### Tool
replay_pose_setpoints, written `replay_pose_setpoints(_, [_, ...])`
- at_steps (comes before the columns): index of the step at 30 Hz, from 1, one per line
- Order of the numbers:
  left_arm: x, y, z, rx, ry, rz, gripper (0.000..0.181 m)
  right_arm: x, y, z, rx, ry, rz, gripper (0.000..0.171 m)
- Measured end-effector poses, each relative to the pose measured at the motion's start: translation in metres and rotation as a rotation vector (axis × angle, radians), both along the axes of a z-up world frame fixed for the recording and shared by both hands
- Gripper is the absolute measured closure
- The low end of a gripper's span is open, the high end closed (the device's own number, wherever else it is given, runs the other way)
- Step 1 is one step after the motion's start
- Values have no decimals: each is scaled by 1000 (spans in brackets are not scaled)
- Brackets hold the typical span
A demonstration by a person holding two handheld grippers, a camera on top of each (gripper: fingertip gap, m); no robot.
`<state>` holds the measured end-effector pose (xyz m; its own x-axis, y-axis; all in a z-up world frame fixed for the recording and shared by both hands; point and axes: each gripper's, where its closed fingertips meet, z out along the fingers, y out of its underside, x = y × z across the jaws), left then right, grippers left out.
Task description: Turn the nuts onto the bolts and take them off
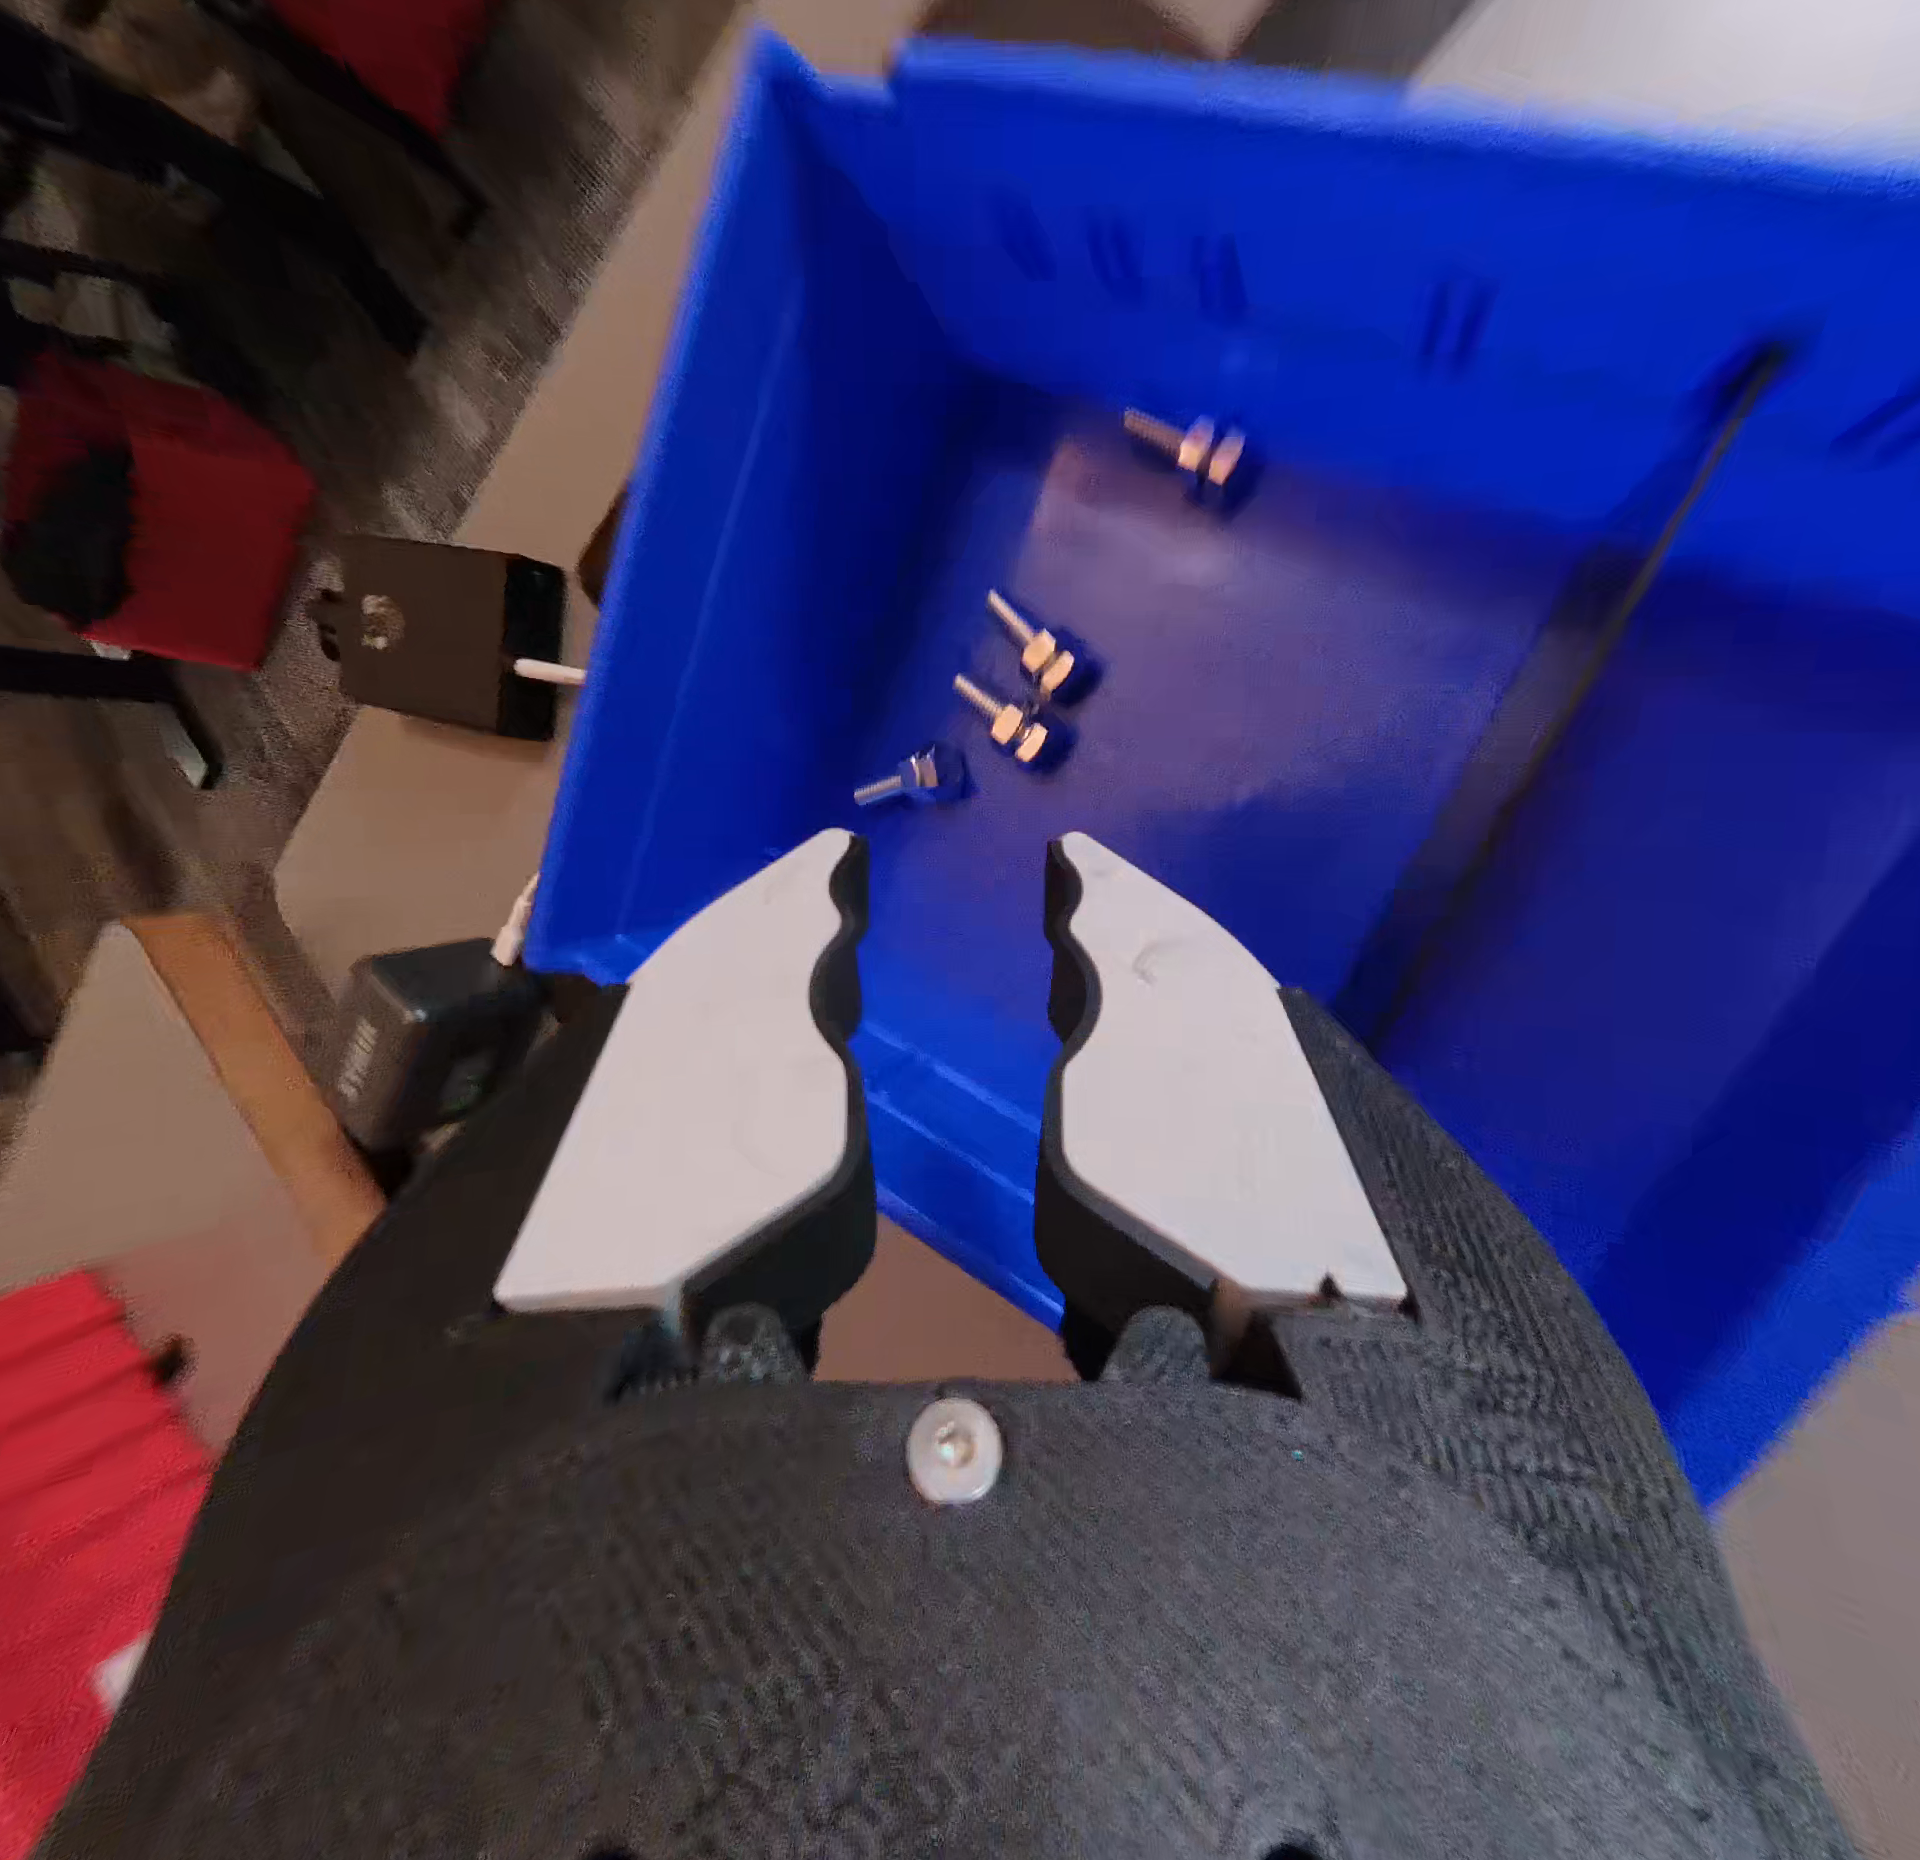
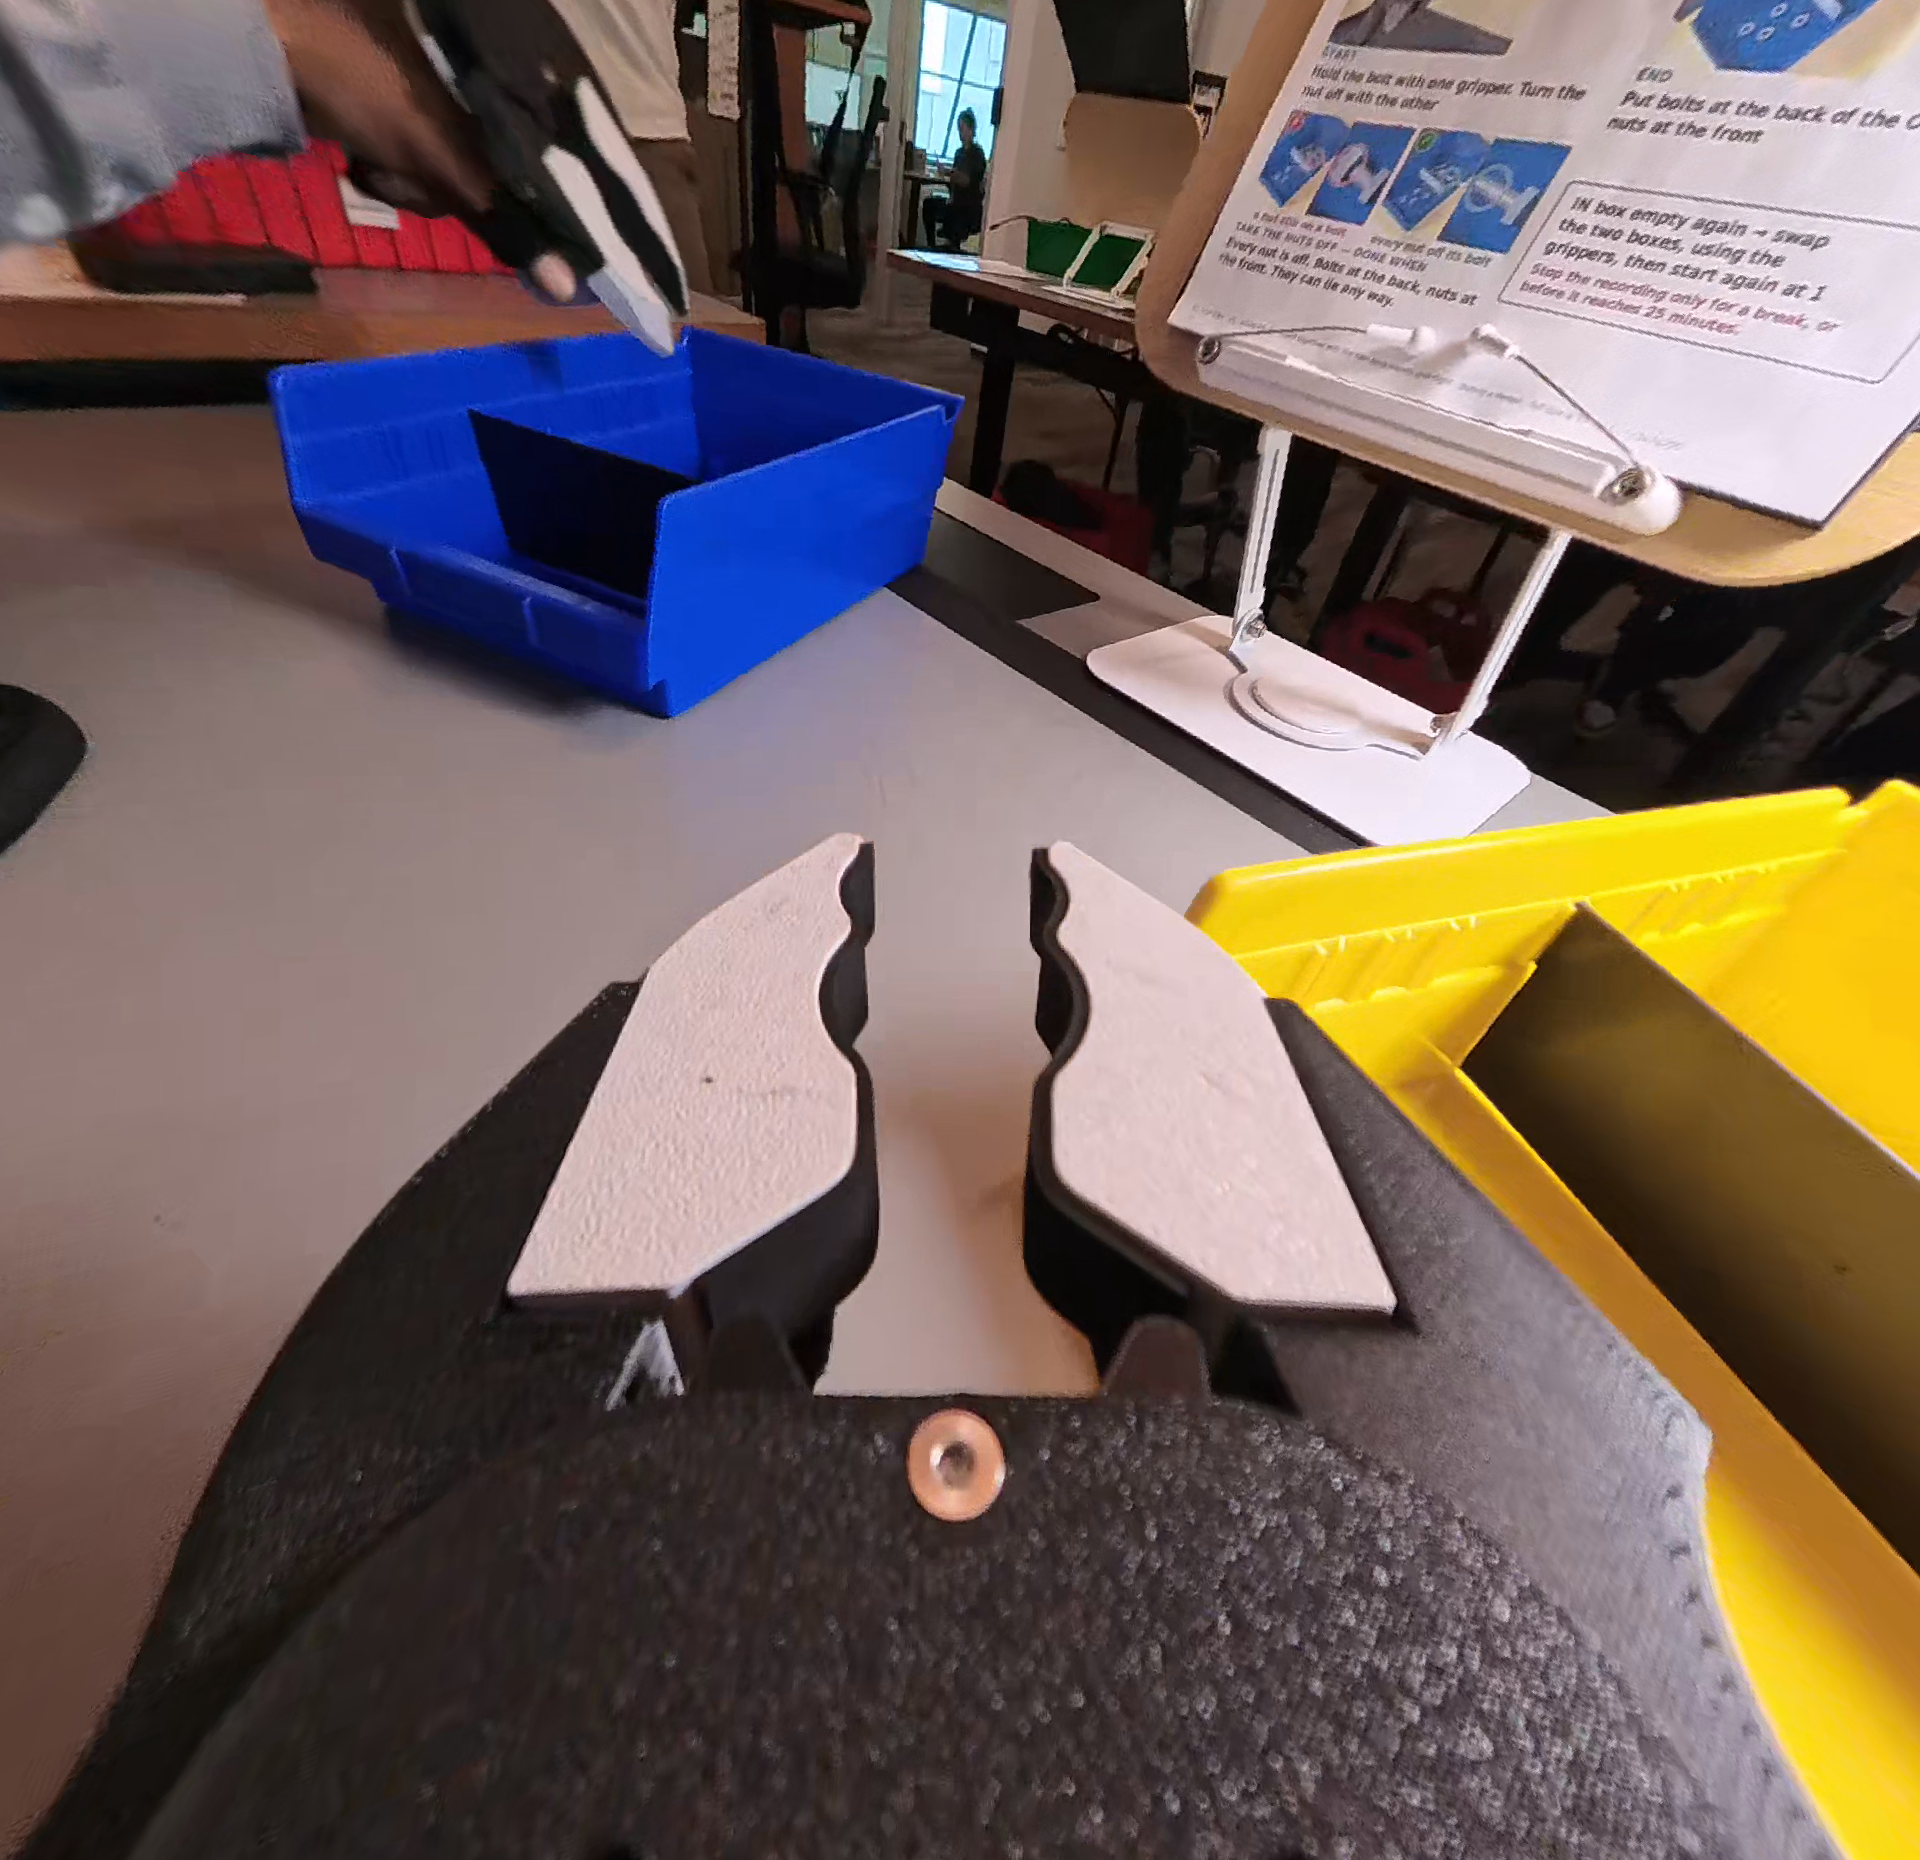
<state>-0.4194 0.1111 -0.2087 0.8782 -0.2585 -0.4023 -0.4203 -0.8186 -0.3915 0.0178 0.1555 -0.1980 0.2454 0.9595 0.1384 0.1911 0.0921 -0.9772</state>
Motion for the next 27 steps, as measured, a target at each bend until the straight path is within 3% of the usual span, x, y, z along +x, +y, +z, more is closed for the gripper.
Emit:
replay_pose_setpoints(1, [-8, 3, -12, -78, 51, -29, 147, 0, -1, -4, -7, -4, 8, 143])
replay_pose_setpoints(7, [-44, 12, -72, -478, 339, -219, 140, 2, -3, -26, -55, -45, 57, 144])
replay_pose_setpoints(13, [-50, 22, -102, -645, 430, -353, 141, 3, -4, -29, -69, -42, 85, 145])
replay_pose_setpoints(15, [-53, 23, -108, -686, 472, -388, 155, 4, -4, -29, -77, -36, 90, 145])
replay_pose_setpoints(22, [-50, 28, -94, -569, 439, -337, 159, 5, -5, -26, -74, -21, 83, 147])
replay_pose_setpoints(27, [-23, 43, -20, -173, 356, -244, 158, 5, -9, -14, -78, 30, 79, 148])
